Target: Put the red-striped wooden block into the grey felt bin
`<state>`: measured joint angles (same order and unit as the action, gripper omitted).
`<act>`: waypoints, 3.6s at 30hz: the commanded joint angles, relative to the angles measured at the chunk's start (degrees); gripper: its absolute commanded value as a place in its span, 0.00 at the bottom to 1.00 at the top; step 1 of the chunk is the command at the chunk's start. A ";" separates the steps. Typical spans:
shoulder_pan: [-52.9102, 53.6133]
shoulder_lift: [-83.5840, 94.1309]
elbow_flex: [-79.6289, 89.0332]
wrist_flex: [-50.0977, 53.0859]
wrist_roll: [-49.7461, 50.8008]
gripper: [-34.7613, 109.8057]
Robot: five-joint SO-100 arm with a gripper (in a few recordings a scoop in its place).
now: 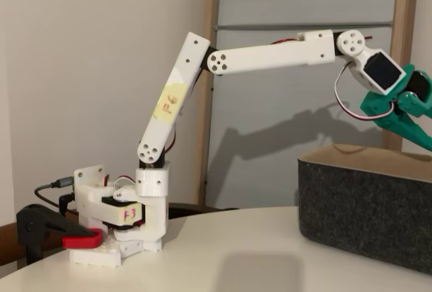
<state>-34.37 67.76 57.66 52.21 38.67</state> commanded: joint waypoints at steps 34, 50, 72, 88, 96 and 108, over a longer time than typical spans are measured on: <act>14.15 55.72 37.62 19.34 16.88 0.34; 73.56 66.62 45.26 22.50 50.71 0.34; 86.31 86.13 86.22 12.22 45.09 0.32; 86.66 122.52 108.54 9.40 47.20 0.30; 86.75 124.98 118.65 9.40 44.65 0.30; 84.38 125.16 122.52 9.32 44.82 0.25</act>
<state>50.71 190.72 179.47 61.88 82.71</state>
